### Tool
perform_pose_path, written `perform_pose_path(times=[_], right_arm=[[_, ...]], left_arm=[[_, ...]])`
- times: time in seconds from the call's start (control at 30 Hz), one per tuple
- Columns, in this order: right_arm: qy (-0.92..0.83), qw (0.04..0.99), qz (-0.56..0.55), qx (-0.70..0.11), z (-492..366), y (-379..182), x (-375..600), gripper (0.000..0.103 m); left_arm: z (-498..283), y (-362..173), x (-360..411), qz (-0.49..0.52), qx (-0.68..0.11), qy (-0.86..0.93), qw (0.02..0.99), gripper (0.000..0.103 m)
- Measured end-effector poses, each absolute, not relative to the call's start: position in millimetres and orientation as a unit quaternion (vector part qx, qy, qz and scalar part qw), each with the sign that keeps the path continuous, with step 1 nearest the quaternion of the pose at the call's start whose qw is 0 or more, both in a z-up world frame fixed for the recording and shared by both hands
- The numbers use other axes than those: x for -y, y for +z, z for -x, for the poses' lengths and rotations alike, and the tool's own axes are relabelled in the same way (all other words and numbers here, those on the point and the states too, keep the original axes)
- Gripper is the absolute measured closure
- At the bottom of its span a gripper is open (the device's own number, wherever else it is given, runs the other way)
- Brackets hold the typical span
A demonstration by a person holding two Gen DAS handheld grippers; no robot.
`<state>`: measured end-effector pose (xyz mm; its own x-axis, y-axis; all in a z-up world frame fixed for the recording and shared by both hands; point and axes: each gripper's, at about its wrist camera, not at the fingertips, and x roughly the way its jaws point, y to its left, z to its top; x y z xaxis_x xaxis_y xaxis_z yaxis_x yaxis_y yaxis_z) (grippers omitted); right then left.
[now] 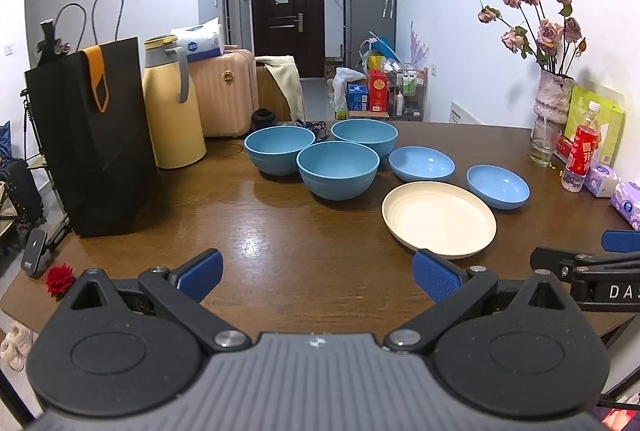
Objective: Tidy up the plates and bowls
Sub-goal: 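Move both grippers forward toward the rim of the cream plate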
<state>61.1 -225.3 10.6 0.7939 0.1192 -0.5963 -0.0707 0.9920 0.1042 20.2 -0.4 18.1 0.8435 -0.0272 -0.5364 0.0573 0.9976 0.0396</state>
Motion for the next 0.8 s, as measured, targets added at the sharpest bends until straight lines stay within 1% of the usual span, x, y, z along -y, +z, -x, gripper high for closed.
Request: perform_pose_path(times=[0.43,0.8], right_arm=[[0.021,0.943,-0.048,-0.328,-114.1,8.7,222.7,0.000],[-0.001,0.932,-0.047,-0.358,-160.2,2.2,209.8,0.000]], left_arm=[[-80.9,15.4,-7.5,-0.037,-0.304,-0.047,0.951,0.000],[-136.1,9.2,-12.6,-0.048,-0.330,-0.080,0.939,0.000]])
